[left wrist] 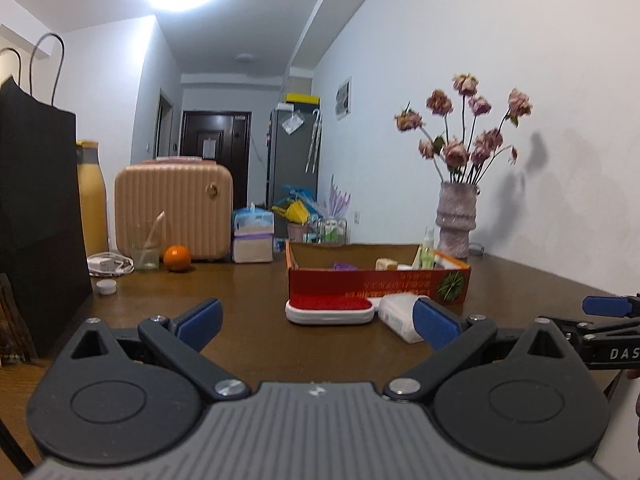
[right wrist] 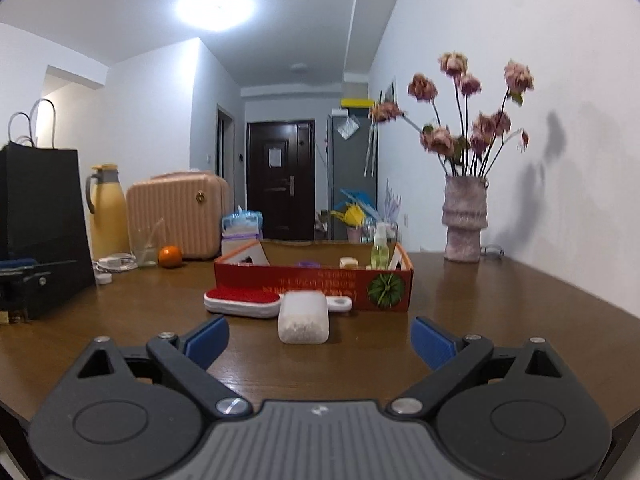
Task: Organize rigid objects
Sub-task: 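Withdraw both tools from the box toward the white plastic container, then grasp the white plastic container with the right gripper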
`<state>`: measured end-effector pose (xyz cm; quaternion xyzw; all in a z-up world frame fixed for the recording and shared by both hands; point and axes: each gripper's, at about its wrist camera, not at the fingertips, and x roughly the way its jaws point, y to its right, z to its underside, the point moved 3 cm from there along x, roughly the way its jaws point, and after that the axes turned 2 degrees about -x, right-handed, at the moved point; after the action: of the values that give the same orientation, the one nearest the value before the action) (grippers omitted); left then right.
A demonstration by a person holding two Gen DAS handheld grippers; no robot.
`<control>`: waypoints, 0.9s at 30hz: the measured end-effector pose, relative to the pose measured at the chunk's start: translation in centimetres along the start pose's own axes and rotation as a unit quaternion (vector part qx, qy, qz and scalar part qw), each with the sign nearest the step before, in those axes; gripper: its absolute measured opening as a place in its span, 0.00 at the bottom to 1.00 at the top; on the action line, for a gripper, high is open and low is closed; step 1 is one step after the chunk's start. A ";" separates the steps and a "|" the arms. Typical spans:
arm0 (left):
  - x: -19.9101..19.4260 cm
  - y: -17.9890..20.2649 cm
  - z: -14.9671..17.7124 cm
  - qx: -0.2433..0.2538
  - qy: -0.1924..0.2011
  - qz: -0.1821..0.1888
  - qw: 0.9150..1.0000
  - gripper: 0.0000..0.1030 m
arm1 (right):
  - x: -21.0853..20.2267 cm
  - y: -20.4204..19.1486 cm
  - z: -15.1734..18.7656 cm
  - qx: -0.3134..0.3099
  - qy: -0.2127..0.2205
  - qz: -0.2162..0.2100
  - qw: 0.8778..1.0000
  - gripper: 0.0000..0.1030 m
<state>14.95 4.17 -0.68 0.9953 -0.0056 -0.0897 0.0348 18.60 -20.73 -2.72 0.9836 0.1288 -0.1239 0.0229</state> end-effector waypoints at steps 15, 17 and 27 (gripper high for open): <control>11.3 0.2 2.1 0.010 -0.103 -0.005 0.995 1.00 | 13.5 -0.8 0.3 -0.038 -0.099 -0.024 0.994 0.95; 12.5 0.1 2.5 0.009 -0.120 -0.001 0.993 1.00 | 16.4 -1.2 0.0 -0.049 -0.118 -0.034 0.991 0.94; 16.7 -0.8 2.6 -0.023 -0.177 -0.012 0.984 1.00 | 23.5 -1.8 -1.0 -0.047 -0.159 -0.057 0.985 0.62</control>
<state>30.92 4.50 -6.22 0.9627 0.0019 -0.2648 0.0547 40.38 -13.14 -7.66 0.9404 0.1847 -0.2735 0.0824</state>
